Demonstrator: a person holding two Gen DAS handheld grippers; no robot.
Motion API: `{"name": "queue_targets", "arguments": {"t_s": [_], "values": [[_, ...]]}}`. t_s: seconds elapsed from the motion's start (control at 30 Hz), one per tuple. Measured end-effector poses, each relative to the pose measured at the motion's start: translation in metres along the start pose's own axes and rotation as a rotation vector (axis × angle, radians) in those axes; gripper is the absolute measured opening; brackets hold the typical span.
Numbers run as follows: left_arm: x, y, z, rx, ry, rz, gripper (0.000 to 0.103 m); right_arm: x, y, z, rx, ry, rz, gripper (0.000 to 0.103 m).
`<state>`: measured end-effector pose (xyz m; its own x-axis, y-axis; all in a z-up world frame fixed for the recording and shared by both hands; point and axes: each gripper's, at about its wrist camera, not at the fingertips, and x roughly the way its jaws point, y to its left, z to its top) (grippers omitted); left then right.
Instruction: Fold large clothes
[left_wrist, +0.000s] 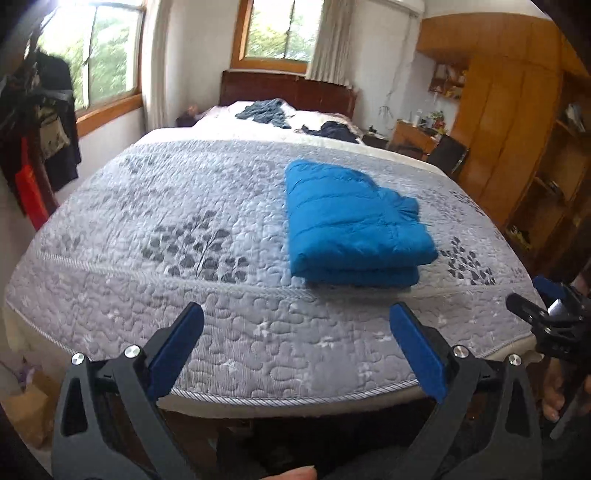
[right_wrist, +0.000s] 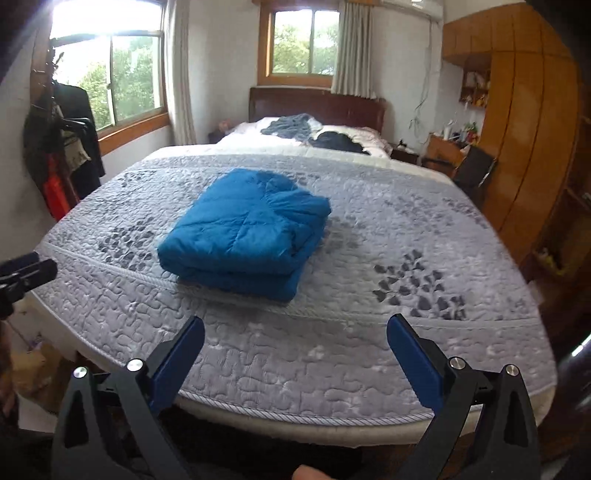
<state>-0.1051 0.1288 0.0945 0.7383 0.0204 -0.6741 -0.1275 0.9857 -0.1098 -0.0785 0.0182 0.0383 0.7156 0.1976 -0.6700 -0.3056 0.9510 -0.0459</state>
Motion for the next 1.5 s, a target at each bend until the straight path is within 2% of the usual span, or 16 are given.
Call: {"name": "queue_targets", "arguments": {"t_s": [0.1, 0.27, 0.43, 1.5], "values": [[-0.002, -0.008, -0.002, 0.02, 0.004, -0.006, 0.1, -0.004, 0.001, -0.005, -0.001, -0.01, -0.006, 0.099], [0.013, -0.008, -0.005, 0.005, 0.064, -0.02, 0.1, 0.001, 0.007, -0.006, -0.007, 0.01, 0.019, 0.099], [0.015, -0.015, -0.009, 0.013, 0.072, -0.023, 0.1, 0.002, 0.008, -0.007, -0.01, 0.011, 0.02, 0.099], [0.014, -0.015, -0.01, -0.003, 0.045, -0.02, 0.1, -0.002, 0.005, -0.006, 0.01, -0.025, 0.021, 0.099]]}}
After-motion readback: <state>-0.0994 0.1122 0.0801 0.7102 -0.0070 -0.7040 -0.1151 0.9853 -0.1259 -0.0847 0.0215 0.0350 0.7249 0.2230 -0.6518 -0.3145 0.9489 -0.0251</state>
